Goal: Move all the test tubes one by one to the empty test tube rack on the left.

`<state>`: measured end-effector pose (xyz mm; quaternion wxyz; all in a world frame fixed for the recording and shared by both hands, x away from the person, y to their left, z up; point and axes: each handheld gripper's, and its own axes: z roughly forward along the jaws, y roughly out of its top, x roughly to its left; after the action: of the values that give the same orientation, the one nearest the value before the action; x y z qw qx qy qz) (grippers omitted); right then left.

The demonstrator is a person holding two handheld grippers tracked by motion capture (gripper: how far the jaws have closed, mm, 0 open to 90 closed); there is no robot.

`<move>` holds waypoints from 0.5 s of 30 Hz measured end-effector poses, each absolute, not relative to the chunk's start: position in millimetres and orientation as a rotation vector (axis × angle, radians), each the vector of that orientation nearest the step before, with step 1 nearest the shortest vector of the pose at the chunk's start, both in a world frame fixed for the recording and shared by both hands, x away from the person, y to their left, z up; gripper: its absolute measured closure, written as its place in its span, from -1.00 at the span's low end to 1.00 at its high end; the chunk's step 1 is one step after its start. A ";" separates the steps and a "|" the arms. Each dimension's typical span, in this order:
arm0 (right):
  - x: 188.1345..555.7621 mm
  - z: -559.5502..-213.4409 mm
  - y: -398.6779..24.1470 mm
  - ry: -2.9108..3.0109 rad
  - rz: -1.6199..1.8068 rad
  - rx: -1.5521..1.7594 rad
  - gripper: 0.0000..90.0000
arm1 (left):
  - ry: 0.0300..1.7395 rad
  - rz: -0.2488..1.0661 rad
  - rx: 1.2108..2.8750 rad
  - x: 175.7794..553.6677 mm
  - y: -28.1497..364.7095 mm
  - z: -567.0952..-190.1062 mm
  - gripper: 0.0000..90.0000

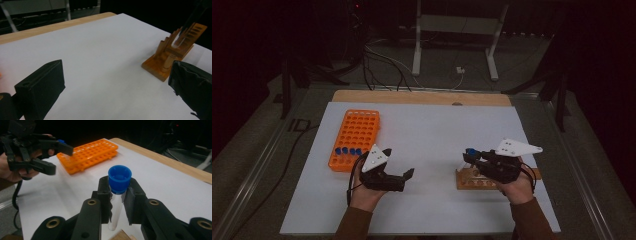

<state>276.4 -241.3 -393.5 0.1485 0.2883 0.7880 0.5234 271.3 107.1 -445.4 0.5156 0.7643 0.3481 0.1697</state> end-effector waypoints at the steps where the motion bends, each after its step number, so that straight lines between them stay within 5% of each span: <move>1: 276.9 -393.7 -237.7 2.271 1.506 0.824 0.71 | 0.832 0.407 1.836 271.1 104.0 -445.5 -0.98; 15: 283.3 -404.9 -197.5 2.331 1.524 0.813 0.71 | 0.777 0.398 1.873 270.6 64.5 -449.2 -0.96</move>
<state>283.3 -197.5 -404.9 0.1197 0.2783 0.7977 0.5215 270.6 64.5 -449.2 0.5120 0.7785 0.3231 0.1655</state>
